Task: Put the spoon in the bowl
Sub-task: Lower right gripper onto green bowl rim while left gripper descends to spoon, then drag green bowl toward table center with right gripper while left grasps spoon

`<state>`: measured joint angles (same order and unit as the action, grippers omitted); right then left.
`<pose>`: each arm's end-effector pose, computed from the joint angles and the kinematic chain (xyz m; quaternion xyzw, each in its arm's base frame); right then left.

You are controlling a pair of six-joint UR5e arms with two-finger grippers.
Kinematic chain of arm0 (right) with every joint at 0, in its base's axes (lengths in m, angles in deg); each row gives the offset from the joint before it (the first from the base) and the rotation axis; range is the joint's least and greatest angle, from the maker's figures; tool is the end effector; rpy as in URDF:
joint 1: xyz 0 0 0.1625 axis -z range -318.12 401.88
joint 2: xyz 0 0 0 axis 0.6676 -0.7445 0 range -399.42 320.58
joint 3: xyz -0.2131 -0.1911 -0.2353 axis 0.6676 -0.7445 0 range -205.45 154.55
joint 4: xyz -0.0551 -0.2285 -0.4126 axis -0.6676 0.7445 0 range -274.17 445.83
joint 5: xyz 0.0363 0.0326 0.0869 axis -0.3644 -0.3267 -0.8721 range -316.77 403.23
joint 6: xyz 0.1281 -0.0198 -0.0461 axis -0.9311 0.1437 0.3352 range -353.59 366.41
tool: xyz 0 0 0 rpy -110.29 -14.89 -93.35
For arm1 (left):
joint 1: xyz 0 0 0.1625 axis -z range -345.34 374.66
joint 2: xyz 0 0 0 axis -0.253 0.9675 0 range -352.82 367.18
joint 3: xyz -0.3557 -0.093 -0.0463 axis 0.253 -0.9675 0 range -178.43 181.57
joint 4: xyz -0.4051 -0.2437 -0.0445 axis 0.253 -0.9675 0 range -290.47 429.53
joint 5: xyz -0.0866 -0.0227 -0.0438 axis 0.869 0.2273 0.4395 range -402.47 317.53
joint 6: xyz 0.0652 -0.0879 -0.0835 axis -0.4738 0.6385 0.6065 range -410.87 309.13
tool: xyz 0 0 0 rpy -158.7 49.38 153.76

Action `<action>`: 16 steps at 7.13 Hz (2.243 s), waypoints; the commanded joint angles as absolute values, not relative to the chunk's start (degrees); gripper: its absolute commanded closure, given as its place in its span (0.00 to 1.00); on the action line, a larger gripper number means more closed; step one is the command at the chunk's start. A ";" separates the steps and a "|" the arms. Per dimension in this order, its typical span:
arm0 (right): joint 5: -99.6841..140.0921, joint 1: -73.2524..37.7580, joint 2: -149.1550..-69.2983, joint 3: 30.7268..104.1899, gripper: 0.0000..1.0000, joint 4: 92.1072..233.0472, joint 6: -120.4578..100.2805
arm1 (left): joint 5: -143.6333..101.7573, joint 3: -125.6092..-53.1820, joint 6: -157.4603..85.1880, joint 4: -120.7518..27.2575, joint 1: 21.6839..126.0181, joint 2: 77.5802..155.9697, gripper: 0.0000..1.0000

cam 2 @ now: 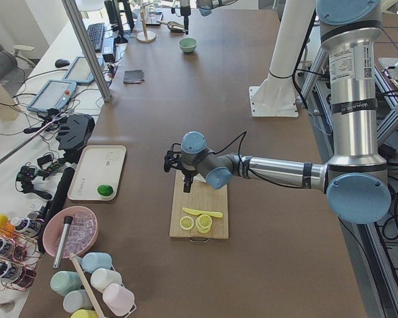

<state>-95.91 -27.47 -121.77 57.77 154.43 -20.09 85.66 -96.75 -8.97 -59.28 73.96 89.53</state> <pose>-0.1952 -0.6012 0.5684 -0.0021 -0.4441 -0.0346 0.8953 0.2403 -0.4995 0.5446 0.0753 0.4369 0.0230 0.8961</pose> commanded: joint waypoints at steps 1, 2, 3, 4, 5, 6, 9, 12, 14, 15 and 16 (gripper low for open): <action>-94.85 -26.23 -120.72 54.54 0.15 152.90 -20.22 | 85.50 -96.86 -6.76 -59.31 72.84 90.06 0.03; -94.94 -25.88 -120.63 54.36 0.17 152.89 -20.22 | 85.50 -96.78 -6.66 -59.23 72.49 90.06 0.03; -95.02 -25.71 -120.72 54.36 0.28 152.89 -20.22 | 85.50 -96.86 -6.66 -59.31 72.49 89.80 0.03; -94.94 -25.36 -120.63 54.27 0.53 152.89 -20.22 | 85.50 -96.86 -6.66 -59.32 72.49 89.80 0.03; -94.94 -24.66 -120.63 54.18 0.62 152.89 -20.22 | 85.50 -96.78 -6.66 -59.32 72.40 89.71 0.03; -95.02 -24.30 -120.54 54.18 0.62 152.89 -20.22 | 84.98 -96.78 -6.66 -59.32 72.40 89.62 0.03; -95.46 -24.03 -120.19 55.23 1.00 152.89 -20.48 | 84.79 -96.08 -6.48 -58.79 70.57 89.88 0.13; -96.61 -21.34 -117.22 62.24 1.00 152.89 -33.52 | 84.71 -95.72 -6.39 -58.79 67.22 90.15 0.23; -92.51 -11.61 -114.06 69.96 1.00 152.80 -52.12 | 84.79 -95.55 -6.39 -58.70 66.51 90.67 0.37; -88.82 -6.42 -113.34 73.22 1.00 152.80 -58.47 | 84.79 -95.28 -6.39 -58.53 66.51 91.46 0.38; -86.09 -2.10 -112.46 75.17 1.00 152.89 -62.28 | 84.79 -94.24 -6.39 -58.52 66.51 92.42 0.40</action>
